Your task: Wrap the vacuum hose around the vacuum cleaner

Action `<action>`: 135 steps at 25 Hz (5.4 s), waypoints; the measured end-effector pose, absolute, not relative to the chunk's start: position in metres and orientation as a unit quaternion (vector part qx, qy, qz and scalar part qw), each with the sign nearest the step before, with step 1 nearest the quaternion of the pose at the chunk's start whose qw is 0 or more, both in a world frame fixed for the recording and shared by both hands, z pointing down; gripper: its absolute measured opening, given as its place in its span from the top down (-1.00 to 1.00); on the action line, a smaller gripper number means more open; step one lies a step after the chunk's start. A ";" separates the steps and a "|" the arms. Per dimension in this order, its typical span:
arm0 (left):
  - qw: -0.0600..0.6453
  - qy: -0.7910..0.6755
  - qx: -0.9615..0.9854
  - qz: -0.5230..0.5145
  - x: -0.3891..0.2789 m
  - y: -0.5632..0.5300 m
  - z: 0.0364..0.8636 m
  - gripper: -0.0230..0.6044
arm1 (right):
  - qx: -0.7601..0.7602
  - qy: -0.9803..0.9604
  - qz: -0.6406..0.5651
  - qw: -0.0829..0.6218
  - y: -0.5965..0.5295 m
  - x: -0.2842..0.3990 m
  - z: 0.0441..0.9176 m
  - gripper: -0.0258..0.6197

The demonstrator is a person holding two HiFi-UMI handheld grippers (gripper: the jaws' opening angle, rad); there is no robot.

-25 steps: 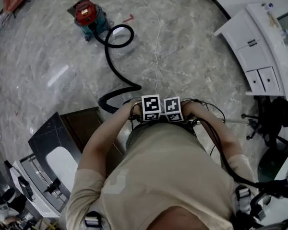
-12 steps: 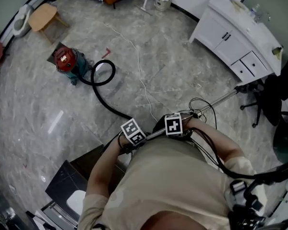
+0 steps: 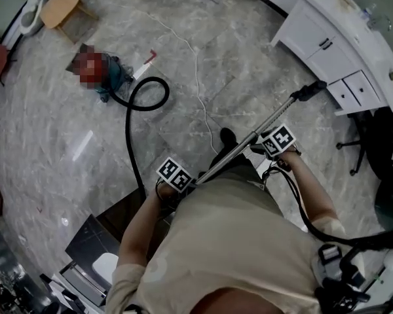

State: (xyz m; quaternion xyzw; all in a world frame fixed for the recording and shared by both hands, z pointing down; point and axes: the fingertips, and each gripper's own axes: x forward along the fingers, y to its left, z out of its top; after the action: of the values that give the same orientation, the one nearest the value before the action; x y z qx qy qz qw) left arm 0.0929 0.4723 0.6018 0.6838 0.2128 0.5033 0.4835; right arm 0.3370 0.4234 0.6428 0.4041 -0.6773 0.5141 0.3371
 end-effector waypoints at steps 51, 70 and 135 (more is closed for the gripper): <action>0.550 0.057 0.755 0.352 0.105 0.243 0.599 0.39 | 0.421 -0.587 0.666 -0.189 -0.002 0.366 0.616 0.71; 0.510 0.031 0.804 0.305 0.053 0.143 0.595 0.26 | 0.445 -0.640 0.591 -0.210 -0.094 0.317 0.541 0.71; 0.040 -0.696 0.624 0.354 -0.185 -0.166 0.478 0.20 | 0.388 -0.674 0.604 -0.172 -0.476 0.082 0.463 0.71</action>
State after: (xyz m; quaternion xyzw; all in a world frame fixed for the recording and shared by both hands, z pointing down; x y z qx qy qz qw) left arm -0.1846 -0.1663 0.4781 0.6239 -0.6956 0.3538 0.0403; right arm 0.0820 -0.4763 0.4625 0.3884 -0.6744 0.6041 -0.1715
